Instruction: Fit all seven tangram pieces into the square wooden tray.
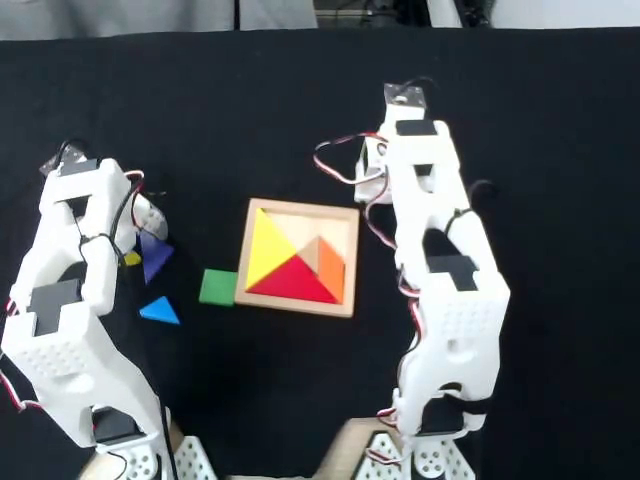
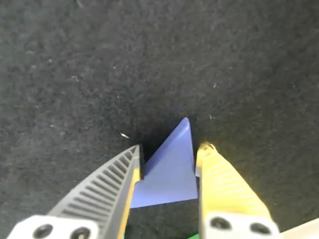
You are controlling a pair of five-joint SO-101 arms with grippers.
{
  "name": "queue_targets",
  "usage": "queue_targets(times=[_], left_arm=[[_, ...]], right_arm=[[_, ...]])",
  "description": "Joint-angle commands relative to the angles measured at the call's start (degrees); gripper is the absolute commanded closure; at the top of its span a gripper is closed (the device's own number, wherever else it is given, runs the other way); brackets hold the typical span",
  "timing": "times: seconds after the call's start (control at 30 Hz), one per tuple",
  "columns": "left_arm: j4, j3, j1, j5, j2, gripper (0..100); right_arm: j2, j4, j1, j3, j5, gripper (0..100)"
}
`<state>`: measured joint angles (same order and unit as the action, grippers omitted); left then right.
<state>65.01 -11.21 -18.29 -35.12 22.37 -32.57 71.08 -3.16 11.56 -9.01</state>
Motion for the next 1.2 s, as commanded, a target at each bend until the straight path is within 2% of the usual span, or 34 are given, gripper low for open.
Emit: queue_targets(times=[0.0, 0.2, 0.37, 0.6, 0.83, 1.17], left_arm=[[1.14, 0.40, 0.31, 3.96, -2.55, 82], [0.70, -2.42, 1.36, 16.88, -10.73, 66], [-0.70, -7.16, 1.89, 26.20, -12.40, 70], [-11.69, -12.97, -0.22, 30.15, -12.40, 71], [-12.40, -12.88, -1.10, 40.09, -12.40, 71], [-11.96, -13.41, -0.48, 40.79, -12.31, 71]], right_arm=[[0.66, -0.79, 0.09, 1.80, 0.44, 98.7], [0.66, -0.79, 0.09, 1.89, 0.44, 98.7], [0.66, -0.79, 0.09, 1.80, 0.44, 98.7], [0.57, -0.79, 0.09, 1.63, 0.44, 98.7], [0.57, -0.88, 0.09, 1.63, 0.44, 98.7], [0.57, -0.88, 0.09, 1.54, 0.44, 98.7]])
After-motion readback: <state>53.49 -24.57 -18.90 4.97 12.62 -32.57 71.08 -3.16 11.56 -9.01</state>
